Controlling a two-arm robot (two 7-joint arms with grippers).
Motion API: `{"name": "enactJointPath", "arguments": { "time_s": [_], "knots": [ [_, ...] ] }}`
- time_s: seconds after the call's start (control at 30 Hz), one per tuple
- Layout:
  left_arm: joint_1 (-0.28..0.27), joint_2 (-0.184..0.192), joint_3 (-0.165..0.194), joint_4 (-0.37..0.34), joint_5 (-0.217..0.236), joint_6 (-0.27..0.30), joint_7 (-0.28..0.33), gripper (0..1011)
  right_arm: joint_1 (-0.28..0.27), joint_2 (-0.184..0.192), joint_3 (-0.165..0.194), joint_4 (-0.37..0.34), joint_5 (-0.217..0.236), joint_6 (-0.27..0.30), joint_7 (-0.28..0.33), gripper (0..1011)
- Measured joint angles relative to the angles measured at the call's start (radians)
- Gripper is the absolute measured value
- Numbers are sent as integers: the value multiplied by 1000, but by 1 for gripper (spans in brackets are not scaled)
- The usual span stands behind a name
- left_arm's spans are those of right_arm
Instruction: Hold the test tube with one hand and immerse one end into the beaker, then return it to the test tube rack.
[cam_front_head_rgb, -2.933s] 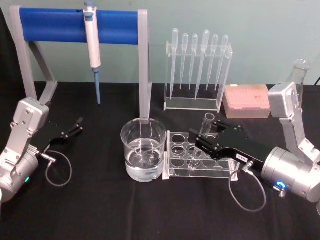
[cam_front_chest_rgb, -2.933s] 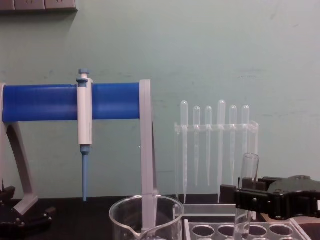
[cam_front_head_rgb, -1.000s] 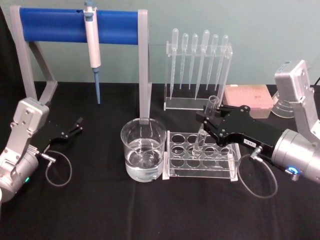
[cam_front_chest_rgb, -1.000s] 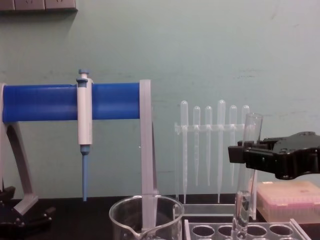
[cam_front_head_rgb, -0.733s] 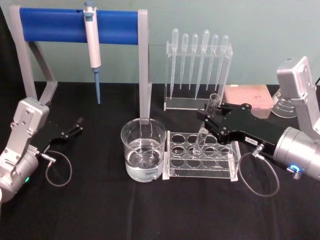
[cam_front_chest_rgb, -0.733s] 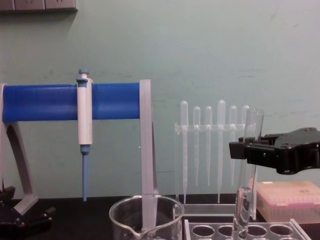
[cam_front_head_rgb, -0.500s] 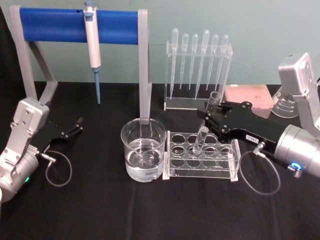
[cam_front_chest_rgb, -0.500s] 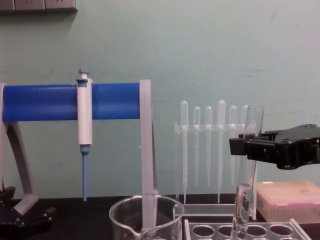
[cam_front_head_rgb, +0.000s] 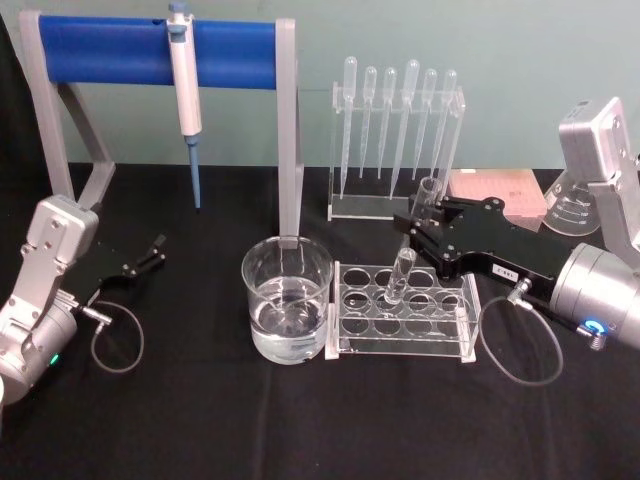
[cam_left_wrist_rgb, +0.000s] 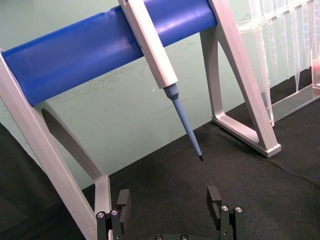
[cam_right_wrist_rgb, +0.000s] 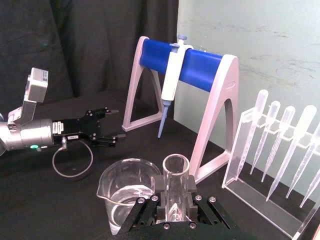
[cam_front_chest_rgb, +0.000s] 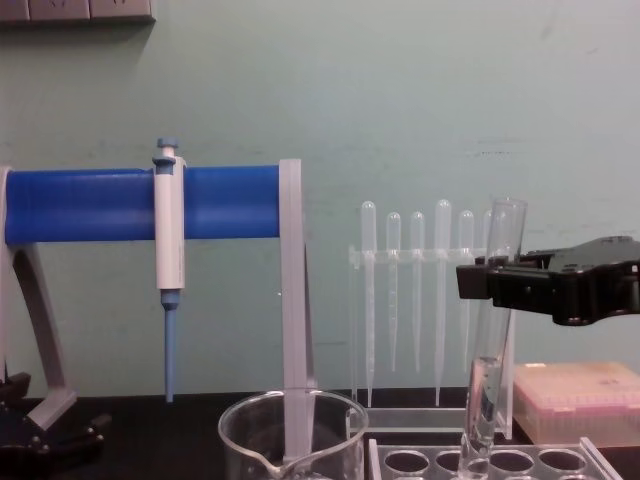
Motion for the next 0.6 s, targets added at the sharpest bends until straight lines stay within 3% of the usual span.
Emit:
{"name": "enactJointPath", "arguments": {
  "time_s": [0.33,0.6],
  "knots": [
    [0,0,0,0,0,0,0,1000,20,2,-1,-8,-1,2,-6,225],
    [0,0,0,0,0,0,0,1000,58,2,-2,-18,1,43,-15,225]
  ]
}}
